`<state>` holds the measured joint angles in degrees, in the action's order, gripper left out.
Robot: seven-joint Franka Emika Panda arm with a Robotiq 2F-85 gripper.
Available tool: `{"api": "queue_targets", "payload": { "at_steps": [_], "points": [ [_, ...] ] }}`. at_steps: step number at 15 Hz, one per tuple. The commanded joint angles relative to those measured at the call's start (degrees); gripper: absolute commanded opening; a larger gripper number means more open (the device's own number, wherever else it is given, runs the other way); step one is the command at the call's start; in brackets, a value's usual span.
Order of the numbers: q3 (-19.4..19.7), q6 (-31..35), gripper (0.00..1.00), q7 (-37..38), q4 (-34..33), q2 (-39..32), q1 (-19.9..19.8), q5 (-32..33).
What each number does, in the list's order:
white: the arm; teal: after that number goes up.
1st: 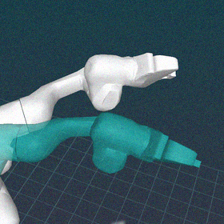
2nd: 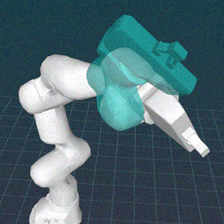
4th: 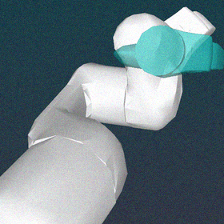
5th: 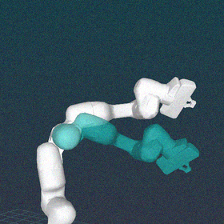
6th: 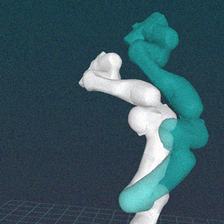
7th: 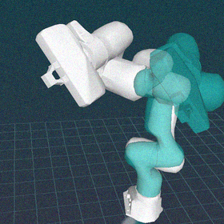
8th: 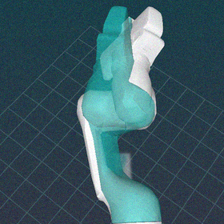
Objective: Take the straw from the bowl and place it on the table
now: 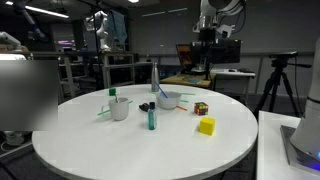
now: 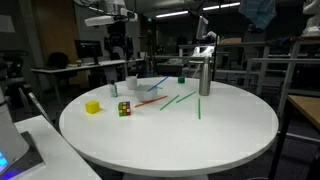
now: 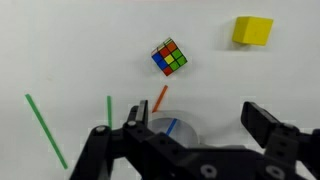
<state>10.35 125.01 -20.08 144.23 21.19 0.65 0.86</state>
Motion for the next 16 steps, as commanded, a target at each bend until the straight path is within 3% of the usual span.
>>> {"api": "queue_targets", "payload": {
  "at_steps": [1,7,16],
  "points": [
    [-0.9,-0.1,1.0,-0.3,-0.1,-0.1,-0.9,-0.4],
    [-0.7,7.8,1.0,-1.8,0.3,-2.8,0.3,-2.5],
    [-4.3,15.8,1.0,-2.1,-3.5,-17.0,1.6,-4.0]
  ]
}}
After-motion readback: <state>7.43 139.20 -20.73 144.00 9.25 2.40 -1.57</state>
